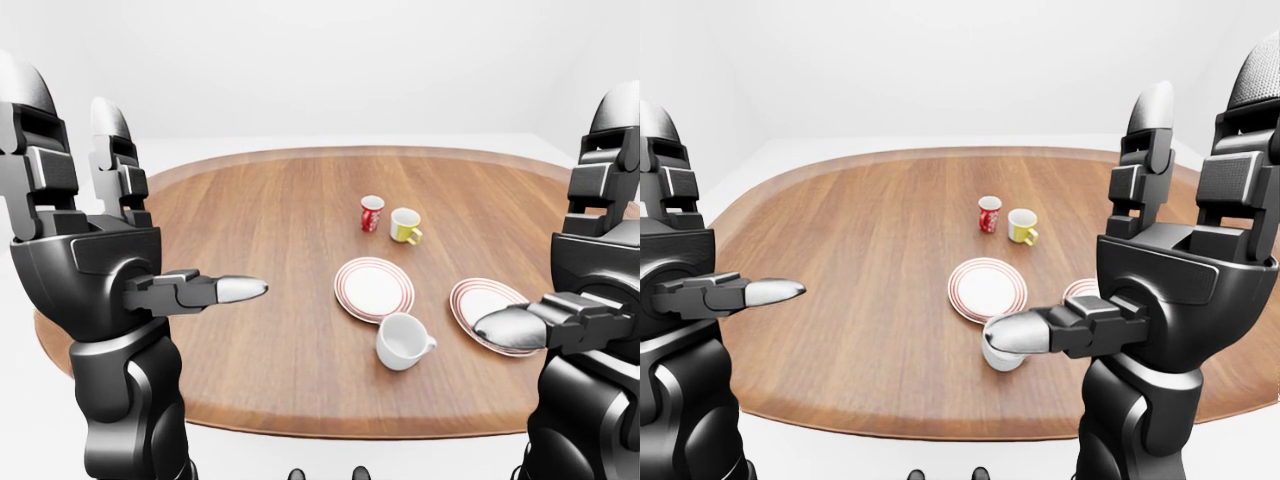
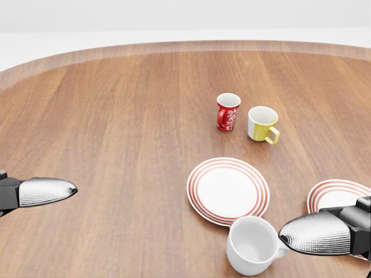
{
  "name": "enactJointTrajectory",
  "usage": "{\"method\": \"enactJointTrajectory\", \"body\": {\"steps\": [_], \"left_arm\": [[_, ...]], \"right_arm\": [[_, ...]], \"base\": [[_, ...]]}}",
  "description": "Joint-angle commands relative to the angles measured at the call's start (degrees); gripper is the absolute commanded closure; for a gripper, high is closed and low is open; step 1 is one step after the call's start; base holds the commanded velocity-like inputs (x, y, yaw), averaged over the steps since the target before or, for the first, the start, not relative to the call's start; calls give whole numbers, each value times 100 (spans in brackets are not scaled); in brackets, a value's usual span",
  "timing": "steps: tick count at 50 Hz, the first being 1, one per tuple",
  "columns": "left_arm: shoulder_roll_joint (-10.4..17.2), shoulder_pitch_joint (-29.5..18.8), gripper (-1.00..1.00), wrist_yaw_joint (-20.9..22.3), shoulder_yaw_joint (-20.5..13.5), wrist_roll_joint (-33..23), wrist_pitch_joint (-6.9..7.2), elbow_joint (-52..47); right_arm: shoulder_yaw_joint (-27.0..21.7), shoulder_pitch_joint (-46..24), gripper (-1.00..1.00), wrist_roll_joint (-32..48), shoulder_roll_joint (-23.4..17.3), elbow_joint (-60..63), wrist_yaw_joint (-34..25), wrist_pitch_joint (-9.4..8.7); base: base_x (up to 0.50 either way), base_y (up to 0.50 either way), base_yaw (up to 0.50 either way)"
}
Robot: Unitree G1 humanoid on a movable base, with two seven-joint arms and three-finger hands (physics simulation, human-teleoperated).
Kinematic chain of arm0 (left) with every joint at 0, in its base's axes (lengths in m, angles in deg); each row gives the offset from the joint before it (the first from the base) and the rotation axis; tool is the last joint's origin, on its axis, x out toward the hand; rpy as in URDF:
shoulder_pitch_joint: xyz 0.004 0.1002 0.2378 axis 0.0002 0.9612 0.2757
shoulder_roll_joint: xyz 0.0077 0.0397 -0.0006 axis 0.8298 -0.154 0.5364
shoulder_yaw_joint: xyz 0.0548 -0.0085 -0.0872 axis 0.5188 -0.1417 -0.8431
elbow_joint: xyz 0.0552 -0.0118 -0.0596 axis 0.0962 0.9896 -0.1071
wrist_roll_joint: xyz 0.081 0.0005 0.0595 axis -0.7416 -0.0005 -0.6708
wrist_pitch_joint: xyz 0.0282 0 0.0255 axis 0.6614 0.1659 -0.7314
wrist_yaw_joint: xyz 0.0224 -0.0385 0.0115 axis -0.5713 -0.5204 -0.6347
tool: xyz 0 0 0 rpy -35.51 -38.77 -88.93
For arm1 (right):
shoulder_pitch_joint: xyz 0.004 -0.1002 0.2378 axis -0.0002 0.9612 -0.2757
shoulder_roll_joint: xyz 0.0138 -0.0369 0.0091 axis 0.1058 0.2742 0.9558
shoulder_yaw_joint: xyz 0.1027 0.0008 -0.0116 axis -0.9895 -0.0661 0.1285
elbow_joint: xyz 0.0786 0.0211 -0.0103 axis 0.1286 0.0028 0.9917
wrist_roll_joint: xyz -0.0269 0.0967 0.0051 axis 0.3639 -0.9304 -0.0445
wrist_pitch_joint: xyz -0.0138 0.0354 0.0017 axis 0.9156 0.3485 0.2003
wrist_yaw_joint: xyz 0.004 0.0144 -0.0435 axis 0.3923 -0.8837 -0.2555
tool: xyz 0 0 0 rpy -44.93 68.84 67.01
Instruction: Put the white mug on the left plate.
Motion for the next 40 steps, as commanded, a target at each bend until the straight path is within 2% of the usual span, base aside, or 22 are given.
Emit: {"method": "enactJointTrajectory", "body": {"steps": [1, 18, 23, 25, 26, 29, 32, 33, 34, 36, 40], "left_arm": [[-10, 20, -100, 17, 2, 0, 0, -7], [-13, 27, -100, 28, 4, 13, 0, -13], [-9, 31, -100, 36, -6, 14, 0, 2], [-8, 35, -100, 40, -12, 18, 0, 14], [-10, 39, -100, 36, 4, 14, 0, -9], [-14, 43, -100, 46, 12, 3, 0, 15], [-3, 8, -100, 40, -8, 17, 0, 9], [1, 16, -100, 45, 6, -5, 0, 18], [-1, 17, -100, 47, 2, -4, 0, 21], [-5, 19, -100, 48, 1, -10, 0, 40], [-7, 31, -100, 47, -1, -9, 0, 19]], "right_arm": [[24, 9, -100, 9, 6, 31, -27, 0], [127, 35, -100, 127, 35, 76, -70, 0], [789, 79, -100, 1205, -17, -11, -25, 0], [978, 118, -100, 1535, 4, -9, -185, 0], [1499, 336, -100, 1715, 100, 188, -200, 0], [1659, 332, -100, 1931, 240, 345, -341, 0], [1885, 400, -100, 2049, 201, 527, -418, 0], [2558, 1252, -100, 2599, -596, 530, -666, 0], [2593, 1271, -100, 2803, -580, 530, -913, 0], [2598, 1161, -100, 3179, -418, 530, -1576, 0], [2509, 1158, -100, 4034, 353, 531, -2919, 0]], "base": [[50, 0, 0], [50, 0, 0], [20, -1, 0], [0, 0, 0], [0, 0, 0], [0, 0, 0], [0, 0, 0], [0, 0, 0], [0, 0, 0], [0, 0, 0], [0, 0, 0]]}}
